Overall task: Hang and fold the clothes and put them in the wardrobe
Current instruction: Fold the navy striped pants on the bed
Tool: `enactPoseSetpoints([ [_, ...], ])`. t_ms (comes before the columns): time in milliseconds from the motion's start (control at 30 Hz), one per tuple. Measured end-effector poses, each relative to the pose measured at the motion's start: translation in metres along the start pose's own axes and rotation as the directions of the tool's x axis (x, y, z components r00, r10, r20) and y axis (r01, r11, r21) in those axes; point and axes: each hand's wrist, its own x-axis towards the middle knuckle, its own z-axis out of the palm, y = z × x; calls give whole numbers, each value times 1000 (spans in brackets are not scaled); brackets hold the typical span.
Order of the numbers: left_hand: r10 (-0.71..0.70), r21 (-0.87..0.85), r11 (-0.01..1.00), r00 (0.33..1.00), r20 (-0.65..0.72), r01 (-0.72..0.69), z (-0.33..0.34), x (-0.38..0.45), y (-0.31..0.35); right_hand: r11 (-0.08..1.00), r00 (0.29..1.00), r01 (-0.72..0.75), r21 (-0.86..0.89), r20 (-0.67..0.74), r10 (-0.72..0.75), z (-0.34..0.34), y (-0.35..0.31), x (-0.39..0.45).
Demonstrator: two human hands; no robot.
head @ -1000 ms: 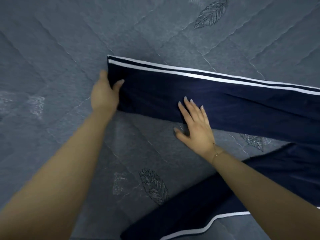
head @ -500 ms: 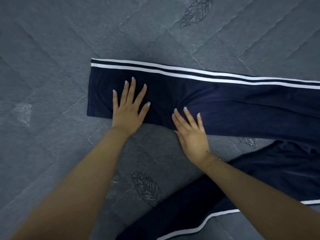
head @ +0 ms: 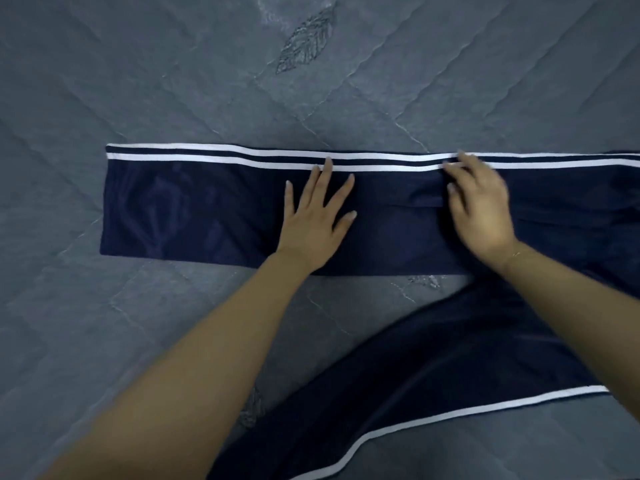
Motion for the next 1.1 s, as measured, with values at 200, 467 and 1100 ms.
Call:
enactPoseSetpoints([
  [200,-80,148,985,997,-19,82,31,8,-9,987,980,-98,-125,161,117,-18,63,53],
  [467,-175,155,969,979,-106,190,29,6,-14,977,983,-166,-131,62,175,-14,46,94],
  [1100,-792,-477,602,554,-256,641,-52,-103,-252,981,975,186,50,113,-190,124,-250,91],
])
